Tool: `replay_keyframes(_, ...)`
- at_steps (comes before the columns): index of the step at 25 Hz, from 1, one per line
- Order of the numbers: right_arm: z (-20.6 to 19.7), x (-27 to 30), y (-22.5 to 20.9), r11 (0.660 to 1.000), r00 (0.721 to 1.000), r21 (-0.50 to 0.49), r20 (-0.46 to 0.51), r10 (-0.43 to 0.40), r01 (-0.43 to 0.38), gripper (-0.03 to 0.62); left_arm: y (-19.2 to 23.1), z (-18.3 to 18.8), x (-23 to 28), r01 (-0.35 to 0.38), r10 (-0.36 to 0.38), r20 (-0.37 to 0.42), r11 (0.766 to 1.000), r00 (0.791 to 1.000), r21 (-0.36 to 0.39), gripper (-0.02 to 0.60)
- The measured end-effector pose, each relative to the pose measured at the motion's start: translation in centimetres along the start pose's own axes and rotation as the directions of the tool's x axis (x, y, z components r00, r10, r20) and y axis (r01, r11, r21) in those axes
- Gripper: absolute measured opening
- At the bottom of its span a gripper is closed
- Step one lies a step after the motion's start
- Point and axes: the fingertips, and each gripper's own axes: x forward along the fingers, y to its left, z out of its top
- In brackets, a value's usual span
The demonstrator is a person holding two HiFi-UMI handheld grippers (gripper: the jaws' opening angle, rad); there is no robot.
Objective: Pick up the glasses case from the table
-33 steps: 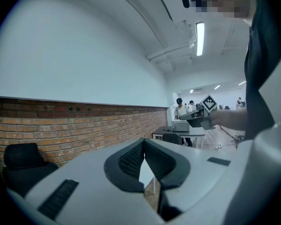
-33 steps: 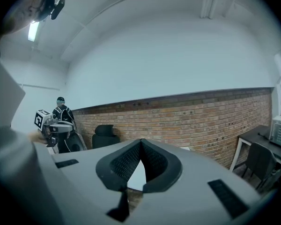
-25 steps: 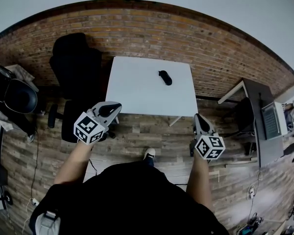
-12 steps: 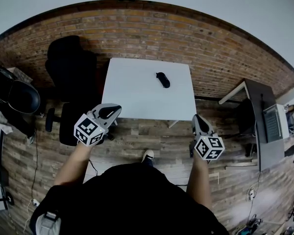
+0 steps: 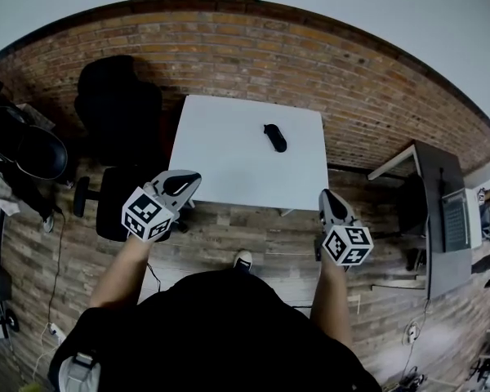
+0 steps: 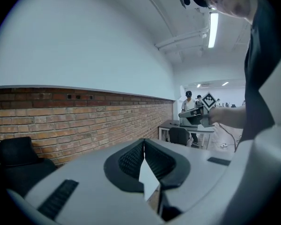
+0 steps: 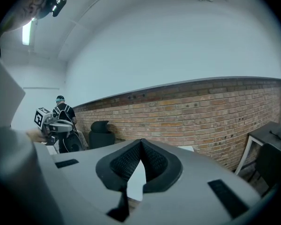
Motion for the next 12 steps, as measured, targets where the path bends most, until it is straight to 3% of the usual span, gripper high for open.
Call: replay_keyframes(12, 1.6, 4.3, -2.6, 0.999, 0.999, -0.013, -0.008, 0.042, -0.042, 0.015, 2.5, 0.6, 2.9, -0.047, 0.047, -0.011, 0.999, 0.999, -0.017, 0.012)
